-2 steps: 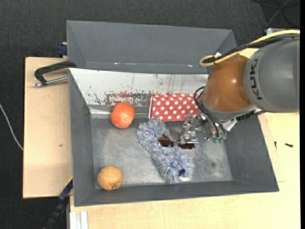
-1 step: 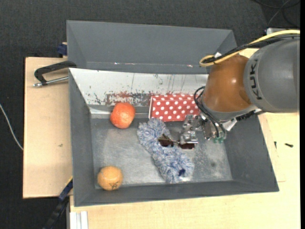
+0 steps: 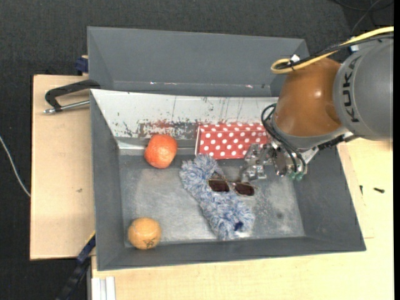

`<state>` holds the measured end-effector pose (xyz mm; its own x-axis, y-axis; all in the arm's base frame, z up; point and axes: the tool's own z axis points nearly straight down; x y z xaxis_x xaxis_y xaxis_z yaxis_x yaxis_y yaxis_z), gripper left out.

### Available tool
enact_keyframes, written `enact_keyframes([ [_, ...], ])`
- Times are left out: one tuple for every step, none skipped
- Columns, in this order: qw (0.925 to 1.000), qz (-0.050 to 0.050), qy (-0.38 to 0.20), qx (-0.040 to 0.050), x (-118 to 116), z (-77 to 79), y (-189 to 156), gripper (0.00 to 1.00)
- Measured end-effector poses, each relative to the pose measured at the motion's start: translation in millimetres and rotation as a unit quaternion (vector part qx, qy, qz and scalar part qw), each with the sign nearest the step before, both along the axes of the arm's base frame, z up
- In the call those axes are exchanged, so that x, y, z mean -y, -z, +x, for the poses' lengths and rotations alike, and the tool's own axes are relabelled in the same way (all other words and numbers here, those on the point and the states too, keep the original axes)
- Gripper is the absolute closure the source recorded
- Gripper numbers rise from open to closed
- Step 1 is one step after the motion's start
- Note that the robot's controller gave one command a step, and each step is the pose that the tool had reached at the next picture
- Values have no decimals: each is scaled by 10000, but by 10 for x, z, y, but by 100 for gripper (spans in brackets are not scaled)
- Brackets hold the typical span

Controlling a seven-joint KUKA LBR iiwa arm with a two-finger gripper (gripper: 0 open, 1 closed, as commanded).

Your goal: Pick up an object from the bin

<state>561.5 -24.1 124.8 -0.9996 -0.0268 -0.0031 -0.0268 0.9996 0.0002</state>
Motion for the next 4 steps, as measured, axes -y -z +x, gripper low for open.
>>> enact_keyframes([
  [10000, 5, -3, -1, 50, -96, 553, 0],
  [10000, 6, -7, 46, 51, -68, 502, 100],
  [10000, 4, -8, 13, 52, -89, 525, 0],
  [10000, 5, -8, 39, 50, -71, 504, 100],
])
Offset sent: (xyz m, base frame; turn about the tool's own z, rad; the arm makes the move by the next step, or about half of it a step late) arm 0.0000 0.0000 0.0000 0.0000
